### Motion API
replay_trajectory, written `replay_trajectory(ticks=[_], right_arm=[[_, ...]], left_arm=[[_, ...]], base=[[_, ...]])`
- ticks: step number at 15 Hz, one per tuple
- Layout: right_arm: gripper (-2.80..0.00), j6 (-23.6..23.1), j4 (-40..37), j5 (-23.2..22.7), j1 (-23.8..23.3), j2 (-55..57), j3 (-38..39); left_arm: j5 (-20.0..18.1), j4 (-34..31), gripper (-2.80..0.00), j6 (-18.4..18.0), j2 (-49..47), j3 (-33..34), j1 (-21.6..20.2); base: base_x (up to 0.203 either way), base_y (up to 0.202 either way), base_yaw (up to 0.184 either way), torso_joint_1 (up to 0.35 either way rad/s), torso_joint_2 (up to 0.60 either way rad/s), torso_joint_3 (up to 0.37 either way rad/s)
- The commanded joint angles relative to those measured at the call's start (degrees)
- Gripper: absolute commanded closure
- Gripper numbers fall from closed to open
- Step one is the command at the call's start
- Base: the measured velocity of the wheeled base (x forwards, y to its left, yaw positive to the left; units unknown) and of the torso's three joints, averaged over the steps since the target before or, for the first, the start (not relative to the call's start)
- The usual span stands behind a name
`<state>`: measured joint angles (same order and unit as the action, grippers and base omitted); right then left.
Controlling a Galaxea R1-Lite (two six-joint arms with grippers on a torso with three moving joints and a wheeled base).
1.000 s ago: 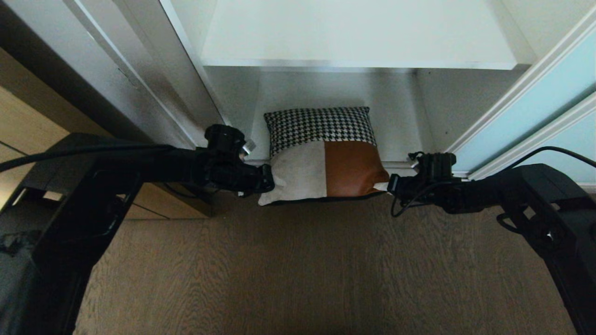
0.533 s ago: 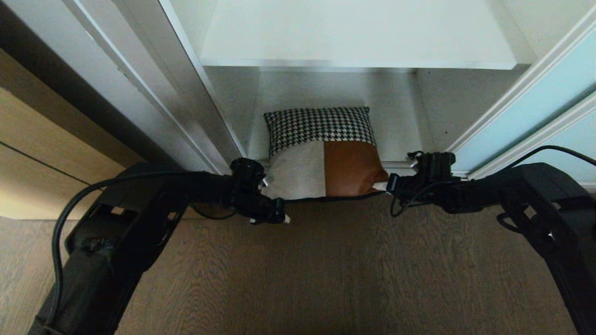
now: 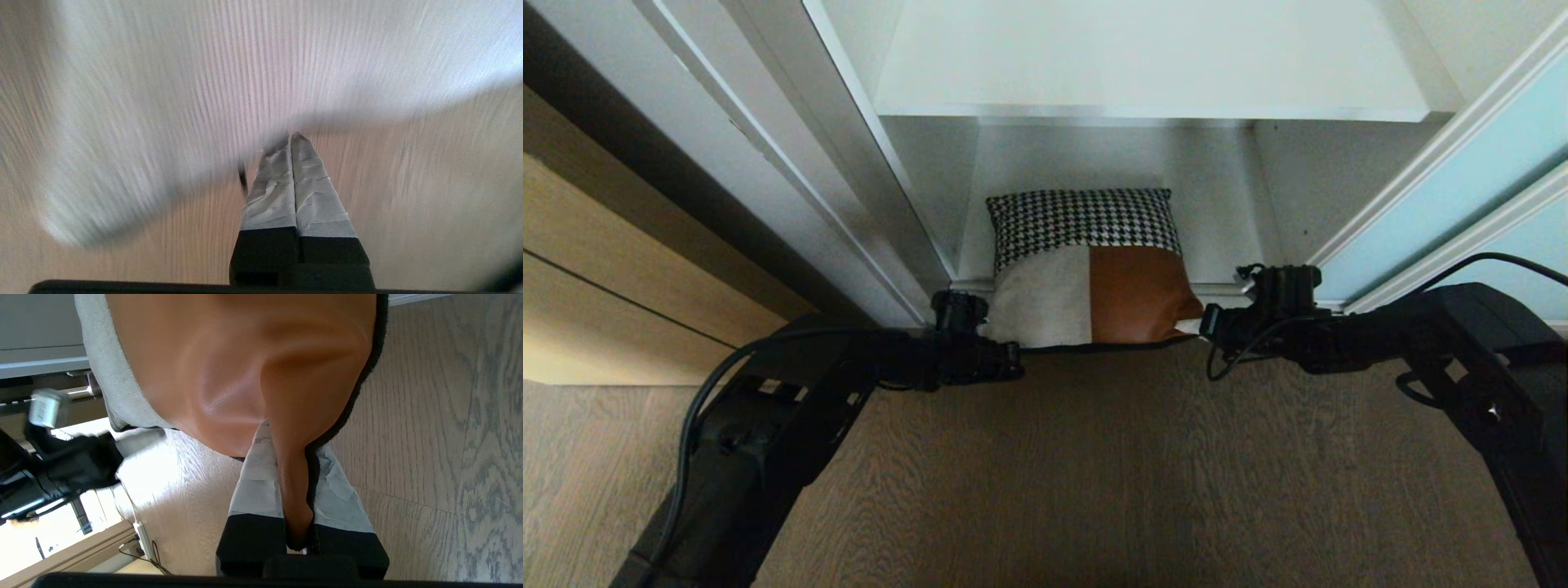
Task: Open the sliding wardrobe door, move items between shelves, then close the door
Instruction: Place the pillow on the lower shelf
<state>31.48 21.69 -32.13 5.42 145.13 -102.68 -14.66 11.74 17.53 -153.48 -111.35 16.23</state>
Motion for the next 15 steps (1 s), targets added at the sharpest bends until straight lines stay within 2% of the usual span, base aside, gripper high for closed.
replay_trajectory(ticks=[1,3,4,6,8,11,12,13,15], right_arm=[[0.0,0.2,0.1,-0.2,0.0,-0.1,0.2],[0.0,0.1,-0.3,-0.1,0.1,0.1,-0.2],[0.0,0.1,-0.3,0.0,0.2,0.3,-0.4],[0.0,0.1,-0.2,0.1,0.3,0.4,-0.4],[0.0,0.1,-0.2,0.1,0.3,0.9,-0.9],[0.0,0.1,-0.3,0.6,0.4,1.6,-1.7],[-0.17,0.0,0.0,1.2,0.4,1.7,-1.7],[-2.8,-0.2,0.1,1.8,0.5,2.0,-1.7],[-2.8,-0.1,0.1,1.8,0.5,1.2,-1.7]], left_arm=[[3.7,9.4,0.0,0.5,-1.4,0.0,0.0],[8.9,17.3,0.0,0.0,-2.5,0.0,0.4],[9.8,18.5,0.0,-0.4,-2.7,0.0,0.5],[9.9,18.7,0.0,-1.5,-3.2,0.0,0.4],[9.9,20.7,0.0,-4.2,-4.1,0.0,0.4],[9.8,22.0,0.0,-4.4,-4.9,0.0,0.4],[9.8,21.9,0.0,-4.4,-4.8,0.0,0.4],[9.7,21.8,0.0,-4.3,-4.7,0.0,0.4],[9.7,21.9,0.0,-4.3,-4.7,0.0,0.4]], base=[[0.0,0.0,0.0,0.0,0.0,0.0],[0.0,0.0,0.0,0.0,0.0,0.0],[0.0,0.0,0.0,0.0,0.0,0.0],[0.0,0.0,0.0,0.0,0.0,0.0],[0.0,0.0,0.0,0.0,0.0,0.0],[0.0,0.0,0.0,0.0,0.0,0.0],[0.0,0.0,0.0,0.0,0.0,0.0],[0.0,0.0,0.0,0.0,0.0,0.0],[0.0,0.0,0.0,0.0,0.0,0.0]])
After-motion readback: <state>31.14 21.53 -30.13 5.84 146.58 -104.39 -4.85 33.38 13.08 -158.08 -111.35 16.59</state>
